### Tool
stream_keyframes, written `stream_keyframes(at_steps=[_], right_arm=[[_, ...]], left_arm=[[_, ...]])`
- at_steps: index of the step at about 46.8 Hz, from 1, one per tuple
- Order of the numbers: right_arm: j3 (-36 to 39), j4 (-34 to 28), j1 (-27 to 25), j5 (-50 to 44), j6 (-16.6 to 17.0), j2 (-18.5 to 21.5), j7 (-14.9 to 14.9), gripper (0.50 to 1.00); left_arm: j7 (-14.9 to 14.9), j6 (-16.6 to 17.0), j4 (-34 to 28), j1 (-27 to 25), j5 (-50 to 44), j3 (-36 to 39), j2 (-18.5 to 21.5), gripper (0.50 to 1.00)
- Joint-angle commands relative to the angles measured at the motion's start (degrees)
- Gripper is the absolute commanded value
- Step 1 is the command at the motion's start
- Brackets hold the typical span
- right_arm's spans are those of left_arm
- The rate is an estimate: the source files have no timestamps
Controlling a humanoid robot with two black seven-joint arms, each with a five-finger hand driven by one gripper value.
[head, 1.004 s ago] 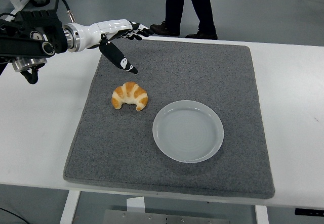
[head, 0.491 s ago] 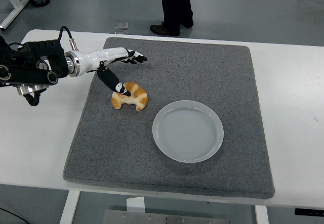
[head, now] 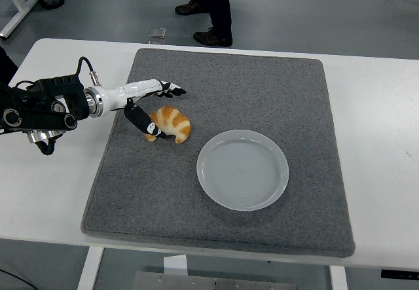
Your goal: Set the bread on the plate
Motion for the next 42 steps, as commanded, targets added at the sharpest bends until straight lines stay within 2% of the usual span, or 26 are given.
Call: stream_keyframes(at_steps=[1,21,30,42], right_arm=[[0.0,0.0,0.0,0.0,0.0,0.0,0.0,0.952],[0.0,0.0,0.0,0.0,0.0,0.0,0.0,0.952],[0.0,0.0,0.0,0.0,0.0,0.0,0.0,0.952],[0.0,0.0,0.0,0.0,0.0,0.0,0.0,0.952]], left_arm=[[-0.4,0.0,1.0,0.5,0.3,-0.3,0.0,0.988],[-0.8,0.0,2.3,2.3,0.4,-2.0,-0.1,0.986],[-2.7,0.0,5.1,5.6,0.4,-3.9,-2.0,0.984],[-3.0,0.0,5.7,7.2,0.4,-5.4,-2.5,0.981]])
